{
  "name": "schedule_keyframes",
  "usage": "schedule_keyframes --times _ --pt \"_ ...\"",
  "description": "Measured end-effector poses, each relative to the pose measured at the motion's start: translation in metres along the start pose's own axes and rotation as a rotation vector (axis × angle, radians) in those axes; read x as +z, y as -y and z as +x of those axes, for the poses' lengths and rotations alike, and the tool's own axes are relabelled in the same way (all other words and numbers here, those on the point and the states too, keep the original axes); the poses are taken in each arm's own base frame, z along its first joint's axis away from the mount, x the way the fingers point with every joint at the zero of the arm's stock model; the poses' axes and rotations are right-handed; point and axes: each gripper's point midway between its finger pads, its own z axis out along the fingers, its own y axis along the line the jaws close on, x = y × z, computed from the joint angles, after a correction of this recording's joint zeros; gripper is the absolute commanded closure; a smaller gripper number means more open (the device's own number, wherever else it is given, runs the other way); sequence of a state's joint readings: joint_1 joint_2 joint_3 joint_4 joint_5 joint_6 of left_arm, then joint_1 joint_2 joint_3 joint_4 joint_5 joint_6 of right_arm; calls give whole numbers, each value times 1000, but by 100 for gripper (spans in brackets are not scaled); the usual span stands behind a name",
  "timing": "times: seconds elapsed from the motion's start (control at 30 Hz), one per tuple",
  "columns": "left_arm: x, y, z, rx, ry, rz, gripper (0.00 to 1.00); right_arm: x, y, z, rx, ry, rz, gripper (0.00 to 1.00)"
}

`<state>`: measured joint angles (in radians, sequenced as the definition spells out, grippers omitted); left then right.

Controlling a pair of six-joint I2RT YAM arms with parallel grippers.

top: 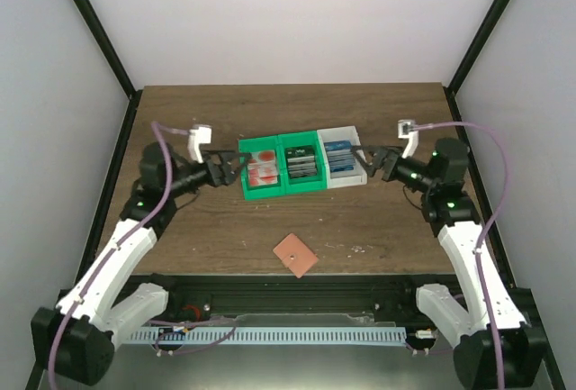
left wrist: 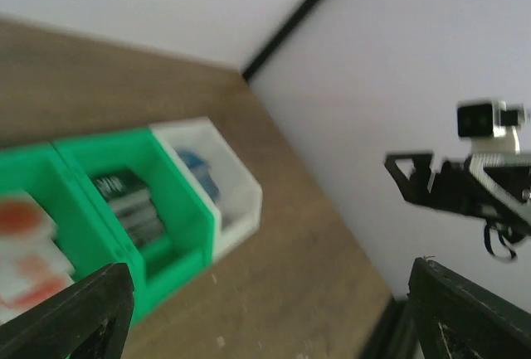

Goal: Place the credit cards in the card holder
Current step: Open the card holder at the center of the board.

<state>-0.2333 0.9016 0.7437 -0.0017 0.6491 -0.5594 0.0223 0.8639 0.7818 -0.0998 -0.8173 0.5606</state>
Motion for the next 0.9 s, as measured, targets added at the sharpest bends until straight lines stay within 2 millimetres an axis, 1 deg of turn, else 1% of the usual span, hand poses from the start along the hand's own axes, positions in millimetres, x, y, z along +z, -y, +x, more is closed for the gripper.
schedule_keyframes --times 0.03,0.13,0.2,0.3,0.33,0.37,0.43,0.47,0.5,0.6,0.67,0.7,0.8,0.9 --pt "7 2 12 -16 -40 16 10 5 0 10 17 -31 -9 1" --pt "28 13 57 -53 -195 40 10 21 -4 44 55 -132 -40 5" --pt "33 16 81 -63 -262 28 8 29 -4 66 81 -190 -45 8" --pt "35 15 116 -89 -336 10 4 40 2 106 133 -298 -26 12" --pt "35 14 130 -102 -365 5 3 45 4 125 151 -348 -10 14" --pt "34 12 148 -120 -404 -6 3 48 5 139 163 -387 1 15" --pt "30 8 180 -148 -481 -30 3 51 7 172 182 -479 31 16" --pt "27 5 195 -162 -517 -48 4 51 11 182 191 -504 54 17" --pt "25 3 207 -174 -546 -64 6 51 7 199 189 -550 52 19" --pt "17 -8 234 -213 -602 -111 13 47 10 234 192 -646 86 23" --pt "12 -16 246 -240 -619 -144 15 45 13 255 190 -712 111 26" --pt "10 -21 251 -254 -625 -160 16 44 14 262 188 -735 119 28" --pt "3 -33 266 -292 -642 -200 19 42 17 289 172 -821 149 34" --pt "1 -38 271 -317 -639 -210 23 40 21 311 162 -895 165 45"
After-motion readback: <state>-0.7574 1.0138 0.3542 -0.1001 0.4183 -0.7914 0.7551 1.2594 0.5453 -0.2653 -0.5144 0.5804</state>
